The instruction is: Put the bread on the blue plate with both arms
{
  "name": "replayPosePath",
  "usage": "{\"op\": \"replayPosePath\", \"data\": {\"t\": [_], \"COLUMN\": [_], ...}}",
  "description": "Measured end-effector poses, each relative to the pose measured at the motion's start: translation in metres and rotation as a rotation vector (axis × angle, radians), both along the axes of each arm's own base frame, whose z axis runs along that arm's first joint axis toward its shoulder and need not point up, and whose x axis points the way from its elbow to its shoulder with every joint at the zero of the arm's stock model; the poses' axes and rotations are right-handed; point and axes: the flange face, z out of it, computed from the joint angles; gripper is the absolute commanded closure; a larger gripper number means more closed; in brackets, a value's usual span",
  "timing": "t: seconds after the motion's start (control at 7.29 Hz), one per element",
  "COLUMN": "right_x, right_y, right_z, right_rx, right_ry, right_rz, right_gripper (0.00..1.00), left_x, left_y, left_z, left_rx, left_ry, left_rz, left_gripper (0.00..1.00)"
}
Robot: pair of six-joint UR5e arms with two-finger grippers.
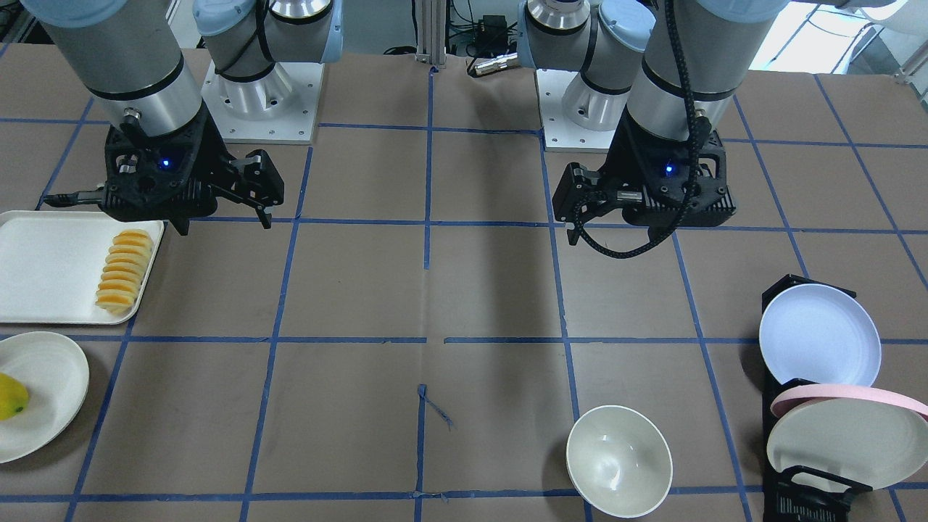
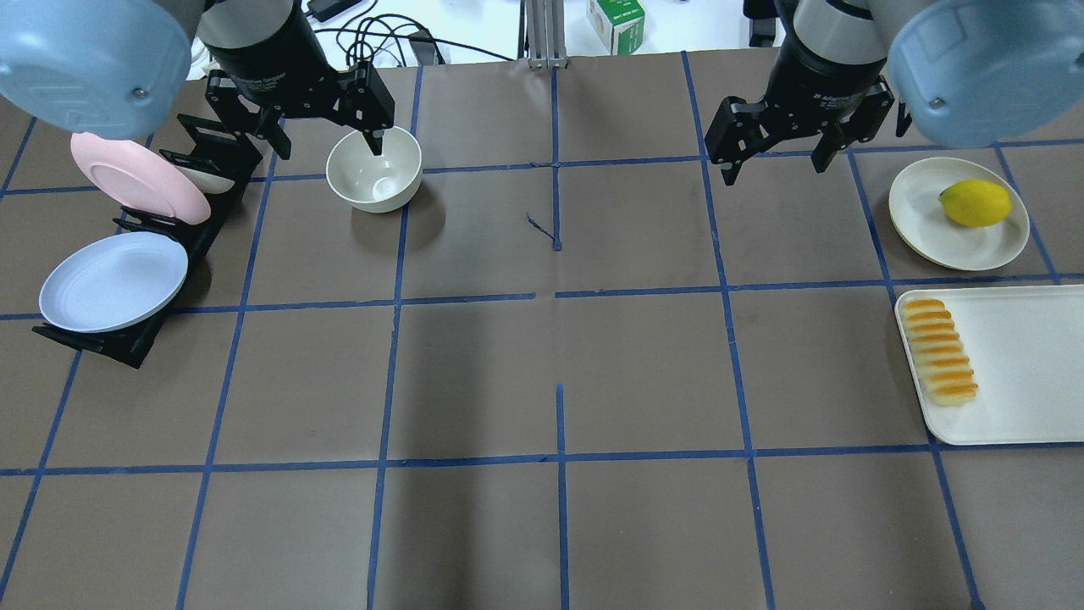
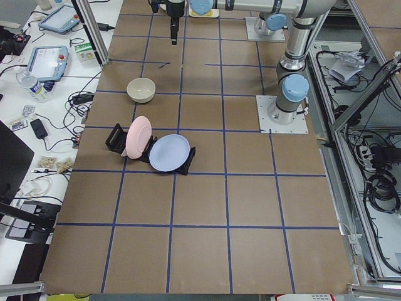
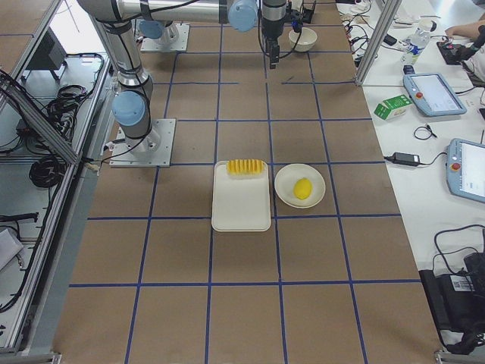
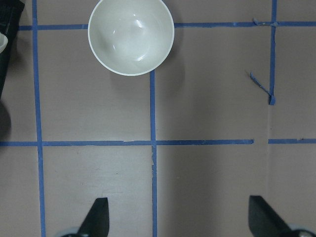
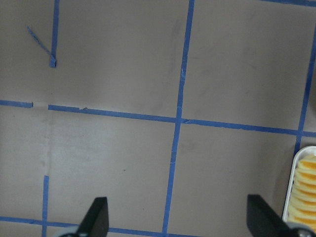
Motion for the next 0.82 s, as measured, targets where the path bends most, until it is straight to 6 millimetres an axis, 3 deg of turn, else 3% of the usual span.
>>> {"op": "replayPosePath", "data": {"t": [0.27,0.82], "right_x": [-0.002,-0.002], "right_y": [0.000,0.000], "right_z": [-0.002,-0.003], "right_rx": [0.005,0.005], "right_ry": [0.001,0.000], "right_rz": [0.013,0.017], "right_gripper": [0.00,0.00], "left_x": [0.011,0.093], "left_y": [-0.002,-0.011], "left_z": [0.003,0.016], "left_rx": [-0.009,-0.026], "left_ry": [-0.007,-0.018], "left_rz": [-0.011,0.077], "left_gripper": [0.00,0.00]}}
